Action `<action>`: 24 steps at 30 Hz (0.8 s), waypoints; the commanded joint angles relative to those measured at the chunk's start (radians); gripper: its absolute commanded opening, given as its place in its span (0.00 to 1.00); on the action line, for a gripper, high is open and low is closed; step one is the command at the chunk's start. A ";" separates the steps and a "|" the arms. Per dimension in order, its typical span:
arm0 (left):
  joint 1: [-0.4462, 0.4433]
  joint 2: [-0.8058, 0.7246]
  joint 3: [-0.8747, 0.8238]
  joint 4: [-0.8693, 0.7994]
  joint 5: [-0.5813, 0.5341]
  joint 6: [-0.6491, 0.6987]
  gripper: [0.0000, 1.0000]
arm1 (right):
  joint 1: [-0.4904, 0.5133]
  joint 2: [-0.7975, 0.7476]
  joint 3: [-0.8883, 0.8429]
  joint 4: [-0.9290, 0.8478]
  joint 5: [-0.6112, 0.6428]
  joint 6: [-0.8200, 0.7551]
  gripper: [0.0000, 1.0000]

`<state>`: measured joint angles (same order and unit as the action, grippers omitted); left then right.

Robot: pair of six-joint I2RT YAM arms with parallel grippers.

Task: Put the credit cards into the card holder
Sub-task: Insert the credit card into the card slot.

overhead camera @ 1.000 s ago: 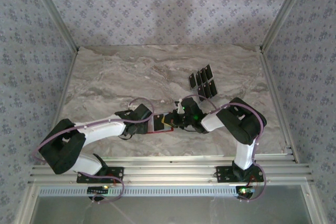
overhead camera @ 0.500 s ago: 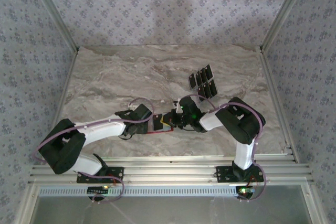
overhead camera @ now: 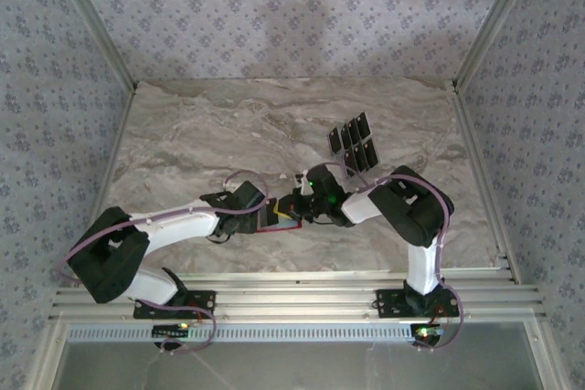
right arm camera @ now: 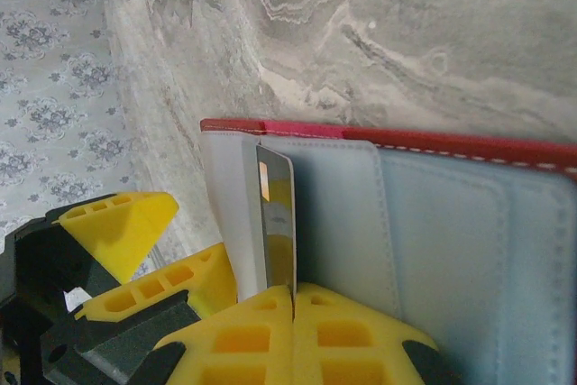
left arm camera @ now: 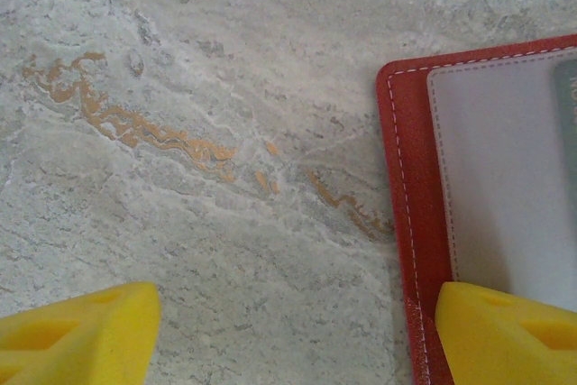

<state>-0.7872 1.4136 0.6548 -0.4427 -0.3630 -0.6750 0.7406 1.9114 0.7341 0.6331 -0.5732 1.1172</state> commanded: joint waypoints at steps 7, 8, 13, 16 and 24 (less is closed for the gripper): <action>-0.002 0.006 -0.003 -0.029 -0.011 -0.004 0.81 | 0.007 -0.010 0.012 -0.193 0.038 -0.067 0.19; 0.000 0.003 0.004 -0.035 -0.014 -0.005 0.81 | 0.006 -0.029 0.020 -0.224 0.041 -0.086 0.25; 0.018 -0.028 0.044 -0.062 -0.029 -0.006 0.82 | 0.005 -0.130 0.088 -0.446 0.080 -0.205 0.45; 0.037 -0.052 0.061 -0.077 -0.035 0.003 0.82 | 0.006 -0.177 0.139 -0.576 0.116 -0.269 0.49; 0.086 -0.108 0.053 -0.089 -0.038 0.016 0.82 | 0.040 -0.192 0.304 -0.898 0.283 -0.453 0.39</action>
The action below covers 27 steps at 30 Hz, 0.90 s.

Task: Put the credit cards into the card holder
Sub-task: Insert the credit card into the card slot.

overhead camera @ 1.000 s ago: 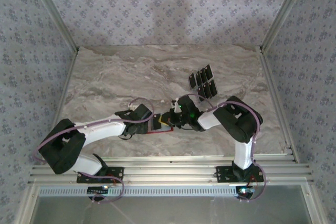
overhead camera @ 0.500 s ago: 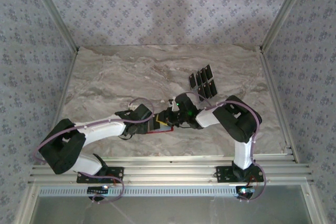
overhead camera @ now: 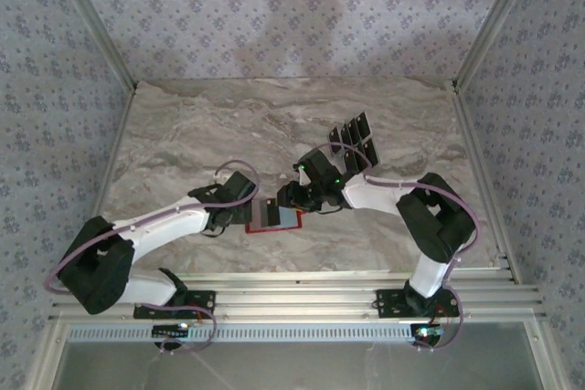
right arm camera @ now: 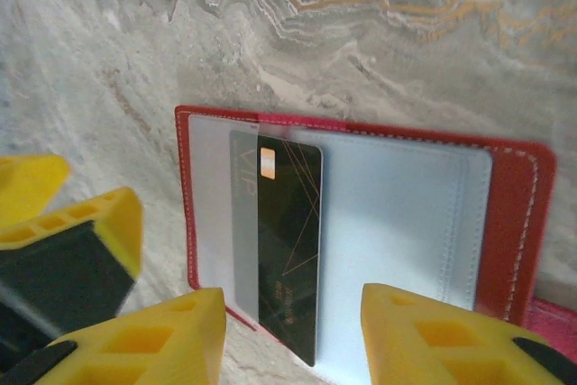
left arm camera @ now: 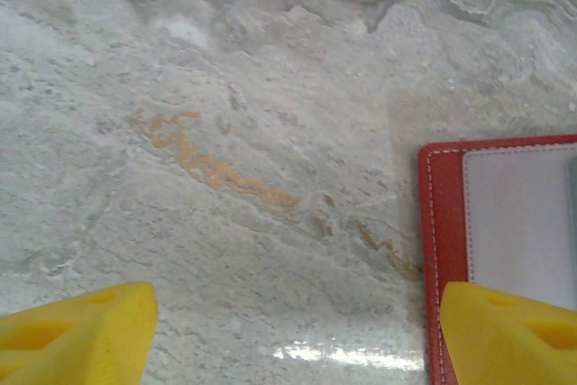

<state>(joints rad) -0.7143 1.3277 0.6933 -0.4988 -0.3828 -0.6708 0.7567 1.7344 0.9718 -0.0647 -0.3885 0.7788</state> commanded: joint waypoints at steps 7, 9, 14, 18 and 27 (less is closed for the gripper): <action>0.026 -0.011 -0.008 -0.029 -0.027 -0.008 0.82 | 0.086 0.082 0.238 -0.383 0.270 -0.236 0.14; 0.025 0.000 -0.009 -0.026 -0.029 -0.012 0.82 | 0.094 0.110 0.269 -0.401 0.296 -0.247 0.12; 0.025 0.022 -0.017 -0.024 -0.031 -0.018 0.82 | 0.113 0.166 0.308 -0.428 0.343 -0.263 0.10; 0.025 0.045 -0.023 -0.022 -0.028 -0.027 0.82 | 0.122 0.194 0.325 -0.432 0.345 -0.267 0.09; 0.022 0.105 -0.026 0.006 -0.001 -0.028 0.82 | 0.144 0.235 0.362 -0.443 0.334 -0.268 0.08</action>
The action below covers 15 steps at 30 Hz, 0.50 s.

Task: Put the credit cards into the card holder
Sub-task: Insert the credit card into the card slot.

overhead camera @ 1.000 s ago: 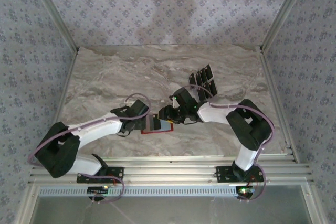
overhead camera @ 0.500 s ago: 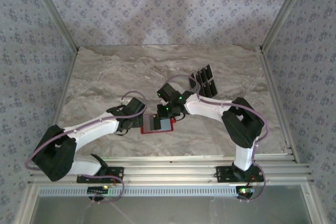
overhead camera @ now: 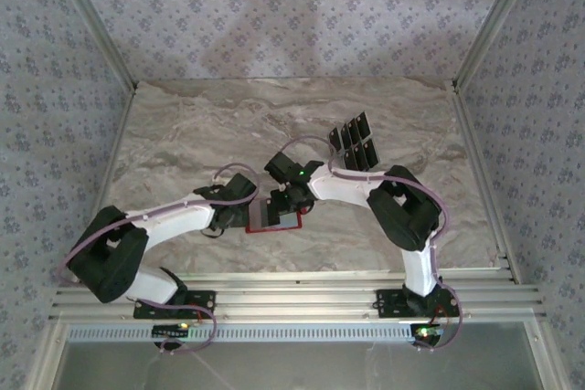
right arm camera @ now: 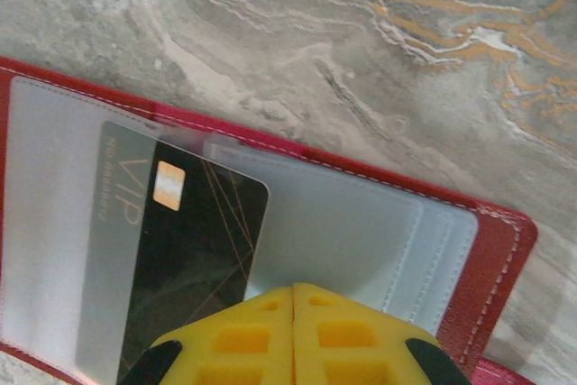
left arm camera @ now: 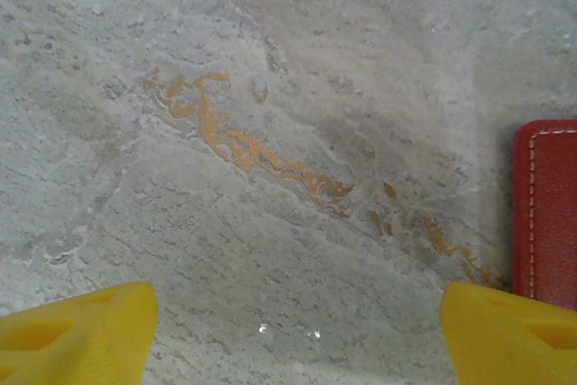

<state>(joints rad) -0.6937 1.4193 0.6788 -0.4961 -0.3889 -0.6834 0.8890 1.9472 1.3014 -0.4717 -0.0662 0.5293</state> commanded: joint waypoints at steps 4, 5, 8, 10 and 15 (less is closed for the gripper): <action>-0.001 0.031 -0.016 0.021 0.016 -0.015 0.82 | 0.027 0.038 0.055 -0.047 0.006 -0.022 0.08; -0.002 0.034 -0.017 0.024 0.019 -0.016 0.82 | 0.030 0.042 0.062 -0.050 0.005 -0.024 0.07; -0.007 0.038 -0.018 0.030 0.021 -0.016 0.82 | 0.040 0.056 0.079 -0.057 0.001 -0.025 0.07; -0.009 0.039 -0.019 0.034 0.021 -0.016 0.81 | 0.047 0.064 0.091 -0.060 -0.004 -0.027 0.08; -0.015 0.050 -0.018 0.042 0.024 -0.015 0.82 | 0.057 0.091 0.116 -0.055 -0.037 -0.030 0.07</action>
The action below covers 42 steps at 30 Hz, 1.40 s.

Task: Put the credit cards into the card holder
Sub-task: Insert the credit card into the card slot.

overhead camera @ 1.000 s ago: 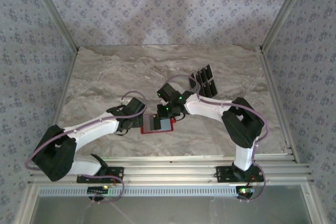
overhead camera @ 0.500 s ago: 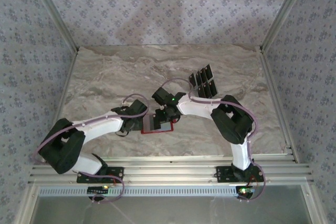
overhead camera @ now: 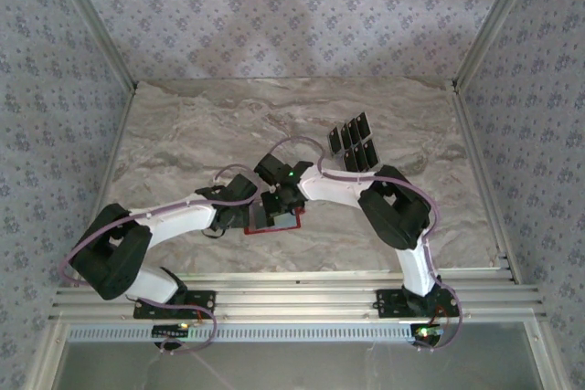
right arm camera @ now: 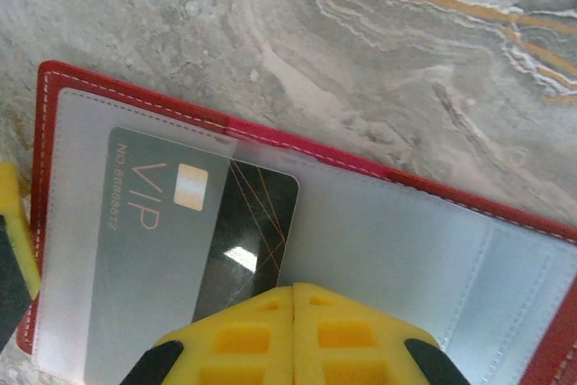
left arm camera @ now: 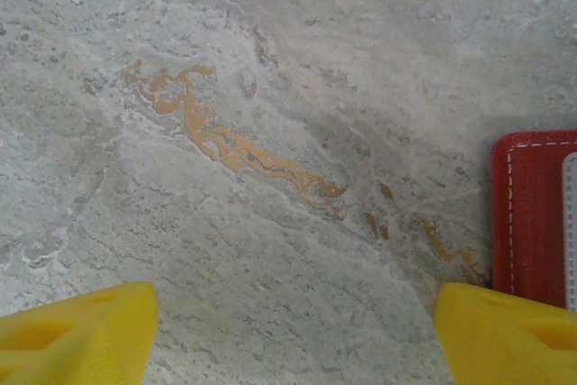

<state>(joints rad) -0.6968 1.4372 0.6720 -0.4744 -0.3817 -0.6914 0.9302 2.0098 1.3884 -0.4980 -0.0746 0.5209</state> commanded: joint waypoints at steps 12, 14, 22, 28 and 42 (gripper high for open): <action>-0.022 0.052 0.023 0.016 0.013 0.001 0.81 | 0.000 -0.005 -0.015 0.017 -0.110 -0.038 0.08; -0.021 0.046 0.034 0.002 0.005 0.007 0.81 | -0.018 -0.044 -0.058 0.045 -0.100 -0.026 0.11; -0.008 -0.013 0.056 -0.045 -0.016 0.027 0.82 | -0.074 -0.111 -0.187 0.099 -0.090 -0.010 0.14; -0.007 -0.016 0.047 -0.044 -0.013 0.026 0.82 | -0.096 -0.142 -0.237 0.106 -0.093 -0.015 0.13; -0.008 -0.003 0.006 -0.009 -0.009 0.023 0.82 | -0.045 -0.134 -0.111 0.053 -0.084 -0.026 0.10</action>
<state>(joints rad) -0.7086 1.4471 0.6964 -0.4896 -0.3893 -0.6781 0.8772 1.8622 1.2427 -0.4034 -0.1715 0.5037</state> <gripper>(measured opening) 0.816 0.106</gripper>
